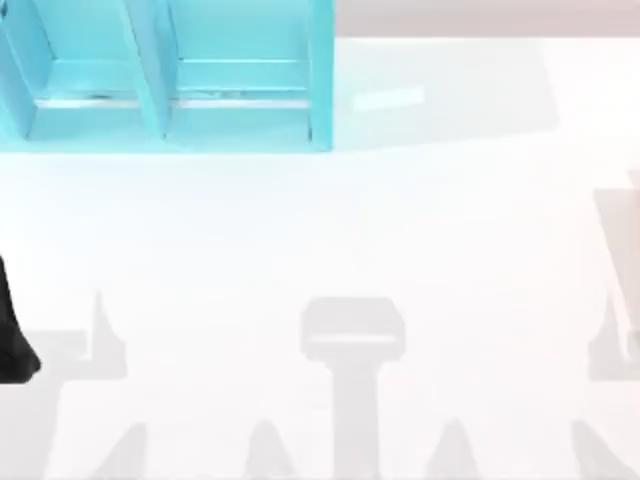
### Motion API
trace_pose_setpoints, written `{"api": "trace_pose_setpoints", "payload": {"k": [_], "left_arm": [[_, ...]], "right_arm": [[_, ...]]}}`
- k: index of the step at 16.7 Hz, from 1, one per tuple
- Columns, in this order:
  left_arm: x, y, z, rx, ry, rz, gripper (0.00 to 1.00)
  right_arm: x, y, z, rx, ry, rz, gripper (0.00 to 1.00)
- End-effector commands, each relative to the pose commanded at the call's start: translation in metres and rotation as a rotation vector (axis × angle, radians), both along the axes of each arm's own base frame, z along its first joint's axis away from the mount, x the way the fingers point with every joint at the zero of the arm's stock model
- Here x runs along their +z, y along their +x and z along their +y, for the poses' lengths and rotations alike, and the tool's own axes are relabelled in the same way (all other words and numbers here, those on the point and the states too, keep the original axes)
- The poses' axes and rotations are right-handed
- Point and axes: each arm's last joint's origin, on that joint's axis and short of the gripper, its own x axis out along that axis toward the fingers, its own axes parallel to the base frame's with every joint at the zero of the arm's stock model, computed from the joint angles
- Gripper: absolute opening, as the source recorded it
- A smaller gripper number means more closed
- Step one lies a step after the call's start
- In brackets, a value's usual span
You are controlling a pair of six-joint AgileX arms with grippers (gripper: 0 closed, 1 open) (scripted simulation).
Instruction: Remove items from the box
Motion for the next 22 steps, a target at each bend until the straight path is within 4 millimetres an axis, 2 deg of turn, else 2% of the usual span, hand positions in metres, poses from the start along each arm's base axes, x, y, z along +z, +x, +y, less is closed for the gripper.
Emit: {"api": "trace_pose_setpoints", "payload": {"k": [4, 7, 10, 13, 16, 19, 22], "left_arm": [[0.0, 0.0, 0.0, 0.0, 0.0, 0.0, 1.0], [0.0, 0.0, 0.0, 0.0, 0.0, 0.0, 1.0], [0.0, 0.0, 0.0, 0.0, 0.0, 0.0, 1.0], [0.0, 0.0, 0.0, 0.0, 0.0, 0.0, 1.0], [0.0, 0.0, 0.0, 0.0, 0.0, 0.0, 1.0], [0.0, 0.0, 0.0, 0.0, 0.0, 0.0, 1.0], [0.0, 0.0, 0.0, 0.0, 0.0, 0.0, 1.0]], "right_arm": [[0.005, 0.0, -0.002, -0.014, -0.015, 0.032, 1.0], [0.025, 0.002, -0.007, -0.061, -0.062, 0.154, 1.0], [0.052, 0.014, -0.017, -0.116, -0.117, 0.365, 1.0], [0.077, 0.039, -0.034, -0.154, -0.153, 0.64, 1.0], [0.09, 0.074, -0.06, -0.157, -0.154, 0.934, 1.0], [0.09, 0.108, -0.092, -0.126, -0.118, 1.2, 1.0], [0.082, 0.133, -0.124, -0.075, -0.064, 1.403, 1.0]]}}
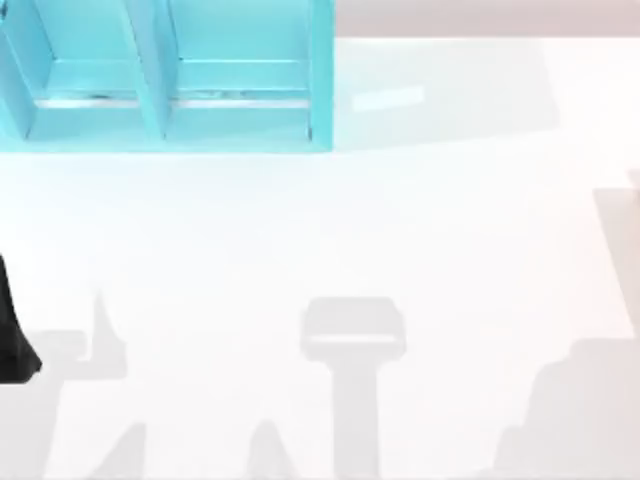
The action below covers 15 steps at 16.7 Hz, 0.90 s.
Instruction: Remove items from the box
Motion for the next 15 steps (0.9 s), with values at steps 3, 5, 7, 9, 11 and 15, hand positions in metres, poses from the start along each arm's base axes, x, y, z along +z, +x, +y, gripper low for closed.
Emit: {"api": "trace_pose_setpoints", "payload": {"k": [3, 5, 7, 9, 11, 15], "left_arm": [[0.0, 0.0, 0.0, 0.0, 0.0, 0.0, 1.0], [0.0, 0.0, 0.0, 0.0, 0.0, 0.0, 1.0], [0.0, 0.0, 0.0, 0.0, 0.0, 0.0, 1.0], [0.0, 0.0, 0.0, 0.0, 0.0, 0.0, 1.0], [0.0, 0.0, 0.0, 0.0, 0.0, 0.0, 1.0], [0.0, 0.0, 0.0, 0.0, 0.0, 0.0, 1.0]], "right_arm": [[-0.007, 0.014, -0.024, -0.002, 0.062, 0.122, 1.0], [-0.01, 0.018, -0.033, -0.002, 0.084, 0.16, 1.0], [-0.01, 0.018, -0.034, -0.002, 0.089, 0.167, 1.0], [-0.01, 0.018, -0.034, -0.002, 0.089, 0.167, 1.0], [-0.011, 0.019, -0.033, 0.001, 0.087, 0.165, 1.0], [-0.037, 0.031, -0.045, -0.001, 0.088, 0.164, 1.0]]}}
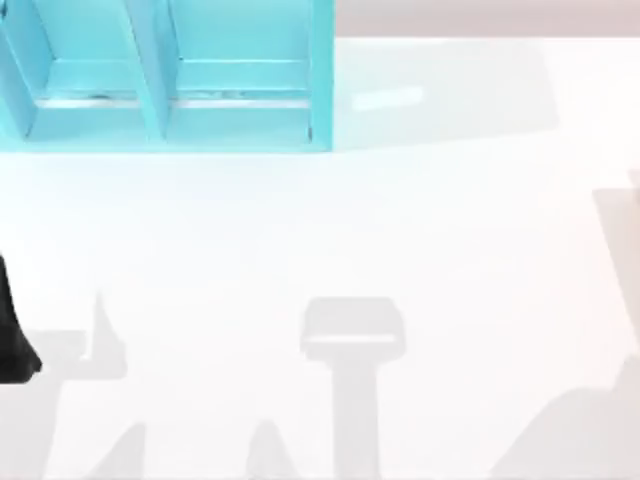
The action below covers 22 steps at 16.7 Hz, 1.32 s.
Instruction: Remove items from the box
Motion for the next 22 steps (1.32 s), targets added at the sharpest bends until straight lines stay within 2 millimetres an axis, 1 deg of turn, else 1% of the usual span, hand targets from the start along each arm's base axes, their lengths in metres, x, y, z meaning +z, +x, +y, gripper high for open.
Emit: {"api": "trace_pose_setpoints", "payload": {"k": [3, 5, 11, 13, 17, 22], "left_arm": [[0.0, 0.0, 0.0, 0.0, 0.0, 0.0, 1.0], [0.0, 0.0, 0.0, 0.0, 0.0, 0.0, 1.0], [0.0, 0.0, 0.0, 0.0, 0.0, 0.0, 1.0], [0.0, 0.0, 0.0, 0.0, 0.0, 0.0, 1.0], [0.0, 0.0, 0.0, 0.0, 0.0, 0.0, 1.0], [0.0, 0.0, 0.0, 0.0, 0.0, 0.0, 1.0]], "right_arm": [[-0.028, 0.007, -0.006, 0.003, 0.005, 0.005, 1.0], [-0.04, 0.007, -0.004, 0.004, 0.004, 0.001, 1.0], [-0.067, -0.01, 0.008, 0.0, -0.001, 0.002, 1.0], [-0.073, -0.013, 0.011, -0.001, 0.0, 0.003, 1.0], [-0.073, -0.013, 0.011, -0.002, 0.0, 0.003, 1.0], [-0.073, -0.013, 0.011, -0.002, 0.0, 0.003, 0.62]]}}
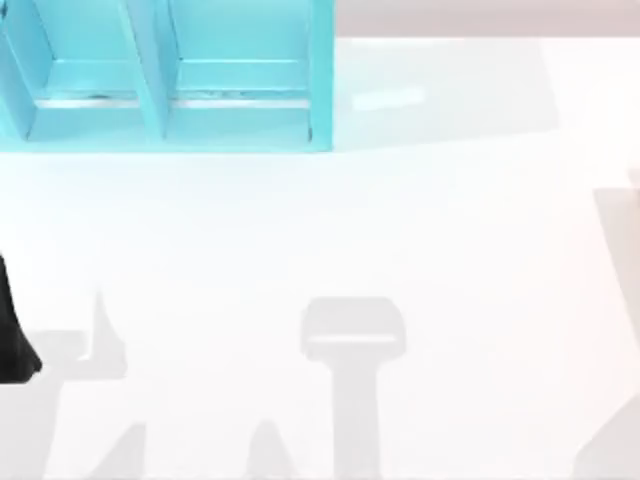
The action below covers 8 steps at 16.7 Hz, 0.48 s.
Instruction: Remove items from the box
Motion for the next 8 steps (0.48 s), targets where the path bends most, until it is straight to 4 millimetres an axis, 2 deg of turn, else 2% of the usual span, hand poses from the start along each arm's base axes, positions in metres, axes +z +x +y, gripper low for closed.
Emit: {"api": "trace_pose_setpoints", "payload": {"k": [8], "left_arm": [[0.0, 0.0, 0.0, 0.0, 0.0, 0.0, 1.0]], "right_arm": [[0.0, 0.0, 0.0, 0.0, 0.0, 0.0, 0.02]]}}
